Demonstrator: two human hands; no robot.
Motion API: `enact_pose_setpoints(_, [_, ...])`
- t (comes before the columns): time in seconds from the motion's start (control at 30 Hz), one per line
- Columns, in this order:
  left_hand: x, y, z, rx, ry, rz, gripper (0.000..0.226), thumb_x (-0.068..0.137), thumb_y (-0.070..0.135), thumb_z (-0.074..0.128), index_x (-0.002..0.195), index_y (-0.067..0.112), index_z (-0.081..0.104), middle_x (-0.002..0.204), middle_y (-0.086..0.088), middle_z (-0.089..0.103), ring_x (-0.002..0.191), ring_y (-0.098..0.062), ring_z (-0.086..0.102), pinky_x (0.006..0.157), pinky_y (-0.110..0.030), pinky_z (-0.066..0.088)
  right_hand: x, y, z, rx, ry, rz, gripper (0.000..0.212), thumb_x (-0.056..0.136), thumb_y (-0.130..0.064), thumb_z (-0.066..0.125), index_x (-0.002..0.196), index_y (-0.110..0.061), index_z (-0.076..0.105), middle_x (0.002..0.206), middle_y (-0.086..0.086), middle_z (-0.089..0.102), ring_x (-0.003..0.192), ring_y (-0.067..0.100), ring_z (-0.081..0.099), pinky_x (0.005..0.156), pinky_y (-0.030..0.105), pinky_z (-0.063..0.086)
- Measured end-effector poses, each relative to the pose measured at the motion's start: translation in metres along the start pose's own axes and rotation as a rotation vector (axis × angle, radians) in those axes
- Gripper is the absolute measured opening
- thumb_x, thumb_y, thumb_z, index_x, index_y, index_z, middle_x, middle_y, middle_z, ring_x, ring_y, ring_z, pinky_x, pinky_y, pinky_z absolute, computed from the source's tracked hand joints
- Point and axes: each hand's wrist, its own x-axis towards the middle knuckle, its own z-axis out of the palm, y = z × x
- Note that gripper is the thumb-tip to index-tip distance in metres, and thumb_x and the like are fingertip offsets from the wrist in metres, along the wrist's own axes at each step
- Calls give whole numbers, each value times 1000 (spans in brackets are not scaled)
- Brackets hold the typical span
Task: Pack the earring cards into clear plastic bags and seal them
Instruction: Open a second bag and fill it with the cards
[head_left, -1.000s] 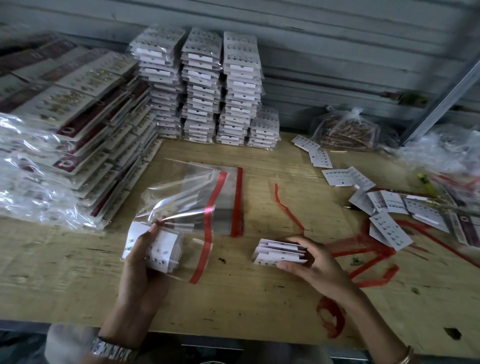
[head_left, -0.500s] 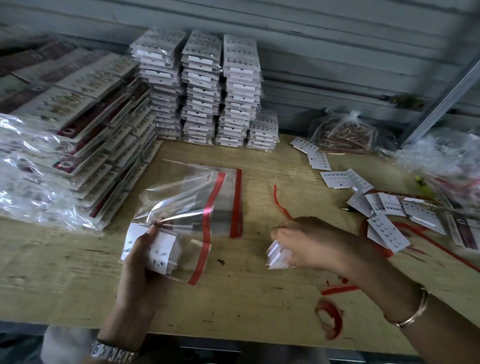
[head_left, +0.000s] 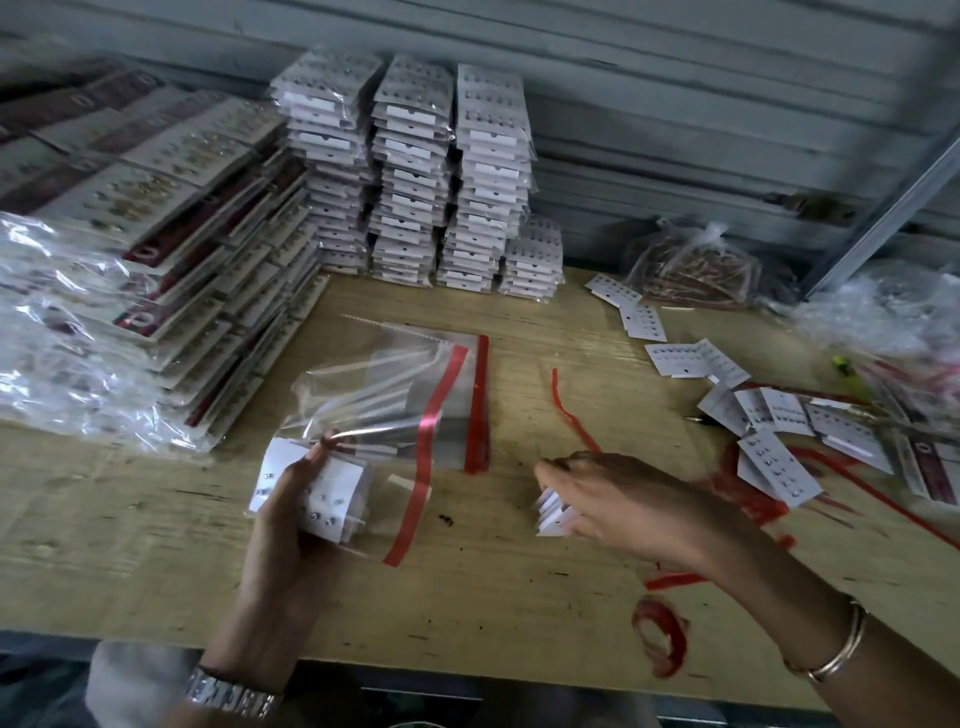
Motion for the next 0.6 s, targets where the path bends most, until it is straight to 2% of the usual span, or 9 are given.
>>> enact_pose_setpoints(0.07, [0, 0, 2, 9, 53, -34, 42, 91, 24, 61, 126, 1, 61, 121, -24, 61, 110, -41, 61, 99, -61, 47, -4, 3, -5, 93, -6, 14, 22, 89, -17, 61, 98, -26, 43, 78, -15, 47, 70, 3, 49, 61, 23, 42])
enact_pose_setpoints(0.1, [0, 1, 4, 3, 65, -44, 42, 89, 23, 63, 125, 1, 61, 122, -25, 60, 110, -41, 61, 98, -60, 49, -7, 5, -8, 163, 0, 22, 23, 89, -22, 63, 96, -30, 43, 80, -14, 51, 72, 4, 51, 63, 27, 44])
enact_pose_setpoints(0.2, [0, 1, 10, -23, 68, -56, 20, 87, 20, 64, 104, 14, 71, 105, -12, 69, 88, -25, 70, 70, -39, 62, -13, 4, -22, 497, 61, -19, 22, 89, -35, 69, 98, -35, 49, 89, -12, 60, 76, 6, 57, 65, 33, 49])
enact_pose_setpoints(0.27, [0, -1, 14, -29, 72, -52, 17, 89, 18, 63, 104, 16, 70, 102, -7, 69, 84, -21, 69, 60, -33, 60, -13, -3, -28, 795, 74, -78, 24, 88, -36, 73, 103, -33, 55, 91, -7, 66, 77, 7, 63, 60, 26, 50])
enact_pose_setpoints(0.33, [-1, -1, 20, -21, 70, -21, 15, 88, 17, 64, 101, 17, 71, 99, -6, 71, 81, -19, 69, 59, -32, 59, -11, -13, -28, 994, 98, -85, 26, 86, -36, 76, 104, -30, 58, 91, -9, 67, 80, 6, 65, 61, 18, 48])
enact_pose_setpoints(0.43, [-5, 1, 32, -25, 49, 24, 18, 86, 17, 66, 103, 16, 70, 100, -6, 71, 84, -19, 70, 63, -32, 59, -4, -25, -18, 1187, 137, -47, 23, 84, -32, 76, 101, -25, 61, 89, -9, 68, 84, 10, 67, 64, 18, 49])
enact_pose_setpoints(0.6, [-9, 5, 45, -53, 26, 19, 17, 89, 17, 63, 102, 15, 72, 98, -5, 72, 84, -18, 69, 61, -30, 58, 5, -34, -7, 1366, 163, 75, 17, 79, -26, 78, 88, -23, 65, 81, -10, 70, 80, 7, 67, 66, 15, 48])
